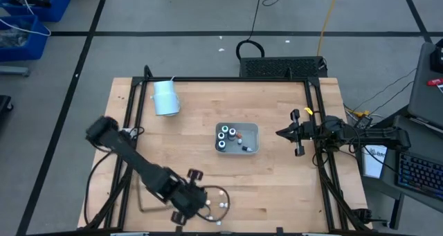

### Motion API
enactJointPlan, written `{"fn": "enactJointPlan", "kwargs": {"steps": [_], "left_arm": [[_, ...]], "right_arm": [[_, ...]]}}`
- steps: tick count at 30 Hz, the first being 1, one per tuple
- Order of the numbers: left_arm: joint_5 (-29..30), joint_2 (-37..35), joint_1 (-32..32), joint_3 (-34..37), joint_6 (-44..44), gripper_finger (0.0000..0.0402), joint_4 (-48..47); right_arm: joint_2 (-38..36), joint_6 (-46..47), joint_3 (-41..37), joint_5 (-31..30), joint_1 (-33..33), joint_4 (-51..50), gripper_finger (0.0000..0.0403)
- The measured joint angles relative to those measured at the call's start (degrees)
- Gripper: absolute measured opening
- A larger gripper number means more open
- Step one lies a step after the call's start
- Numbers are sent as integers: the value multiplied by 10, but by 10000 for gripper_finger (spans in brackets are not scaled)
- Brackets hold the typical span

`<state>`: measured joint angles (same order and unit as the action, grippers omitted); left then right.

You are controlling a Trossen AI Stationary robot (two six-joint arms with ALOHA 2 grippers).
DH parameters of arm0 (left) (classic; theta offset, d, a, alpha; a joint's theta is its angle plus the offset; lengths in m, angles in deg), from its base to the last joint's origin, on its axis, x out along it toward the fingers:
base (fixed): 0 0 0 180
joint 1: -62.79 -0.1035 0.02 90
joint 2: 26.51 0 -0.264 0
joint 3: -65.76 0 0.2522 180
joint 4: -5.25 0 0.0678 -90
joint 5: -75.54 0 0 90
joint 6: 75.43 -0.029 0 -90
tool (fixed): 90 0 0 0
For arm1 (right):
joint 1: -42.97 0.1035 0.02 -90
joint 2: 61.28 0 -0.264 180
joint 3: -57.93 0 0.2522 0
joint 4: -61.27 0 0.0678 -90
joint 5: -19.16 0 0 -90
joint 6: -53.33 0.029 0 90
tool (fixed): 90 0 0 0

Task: Pick & Place food coloring
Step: Put the small black food coloring bottle into the bin

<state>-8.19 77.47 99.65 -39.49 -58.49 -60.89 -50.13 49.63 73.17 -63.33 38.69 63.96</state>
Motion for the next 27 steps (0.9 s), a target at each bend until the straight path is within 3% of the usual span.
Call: {"fn": "enactJointPlan", "kwargs": {"steps": [6,10,19,27], "left_arm": [[107,-122,-4,14,-102,62,-2],[138,-221,-19,74,-122,62,28],[112,-436,-62,400,-103,62,337],[80,-462,-116,628,-108,62,621]], "right_arm": [[0,1,0,0,0,0,0],[0,15,0,0,0,0,0],[0,13,0,0,0,0,0],[0,15,0,0,0,0,0]]}}
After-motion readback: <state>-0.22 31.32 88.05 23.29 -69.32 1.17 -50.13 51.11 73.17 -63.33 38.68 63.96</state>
